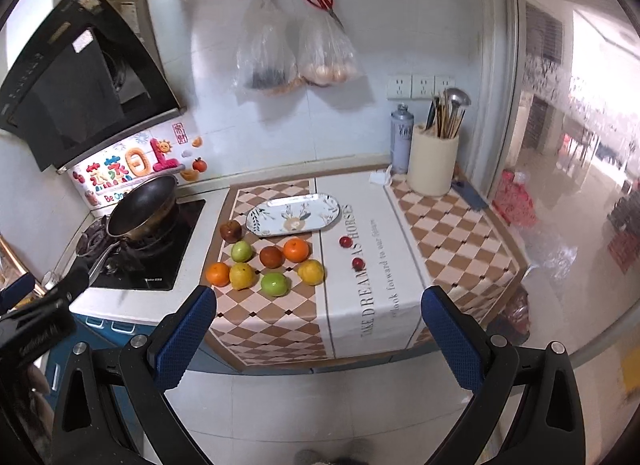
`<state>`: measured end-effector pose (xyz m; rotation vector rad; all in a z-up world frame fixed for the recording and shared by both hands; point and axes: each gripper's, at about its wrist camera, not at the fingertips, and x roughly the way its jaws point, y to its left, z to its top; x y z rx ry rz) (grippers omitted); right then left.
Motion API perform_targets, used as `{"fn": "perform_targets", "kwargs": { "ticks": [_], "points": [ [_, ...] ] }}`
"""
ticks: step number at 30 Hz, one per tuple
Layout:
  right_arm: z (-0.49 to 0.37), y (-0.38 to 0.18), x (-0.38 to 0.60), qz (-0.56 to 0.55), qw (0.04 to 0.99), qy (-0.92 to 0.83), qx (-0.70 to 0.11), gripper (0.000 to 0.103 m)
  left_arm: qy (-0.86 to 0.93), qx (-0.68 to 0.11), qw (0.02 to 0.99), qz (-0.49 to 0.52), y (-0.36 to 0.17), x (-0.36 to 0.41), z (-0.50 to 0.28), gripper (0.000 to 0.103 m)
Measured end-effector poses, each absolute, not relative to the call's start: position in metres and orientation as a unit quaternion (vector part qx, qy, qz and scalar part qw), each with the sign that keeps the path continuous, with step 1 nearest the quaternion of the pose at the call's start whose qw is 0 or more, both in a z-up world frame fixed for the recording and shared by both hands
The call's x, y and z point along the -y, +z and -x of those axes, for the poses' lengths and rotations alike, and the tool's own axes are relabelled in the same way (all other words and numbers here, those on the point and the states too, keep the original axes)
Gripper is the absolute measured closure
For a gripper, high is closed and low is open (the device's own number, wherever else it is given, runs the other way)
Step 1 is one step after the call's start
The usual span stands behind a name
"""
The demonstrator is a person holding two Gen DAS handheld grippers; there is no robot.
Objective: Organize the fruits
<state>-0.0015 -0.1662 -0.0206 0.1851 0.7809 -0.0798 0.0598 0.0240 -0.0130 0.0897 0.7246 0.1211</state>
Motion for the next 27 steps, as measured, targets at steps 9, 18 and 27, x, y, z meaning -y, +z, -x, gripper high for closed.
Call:
{"fn": "perform_targets", "kwargs": {
  "ticks": [9, 18, 27],
  "points": [
    [-0.108, -0.129, 0.179, -0.109, 0.876, 0.001, -0.47, 0.0, 0.088, -0.423, 0.9, -0.048, -0.1, -0.037, -0.153, 0.0],
    [-0.261, -0.267, 0.204, -0.134, 0.803, 0.065, -0.577, 0.001, 0.081, -0.57, 0.818, -0.014, -0.209, -0.027, -0.281, 0.001],
    [-0.357, -0.366, 0.183, -0.111, 0.701, 0.162, -0.685, 0.011, -0.008, -0.682, 0.721, -0.122, -0.307, 0.029, -0.365, 0.019]
  ]
}}
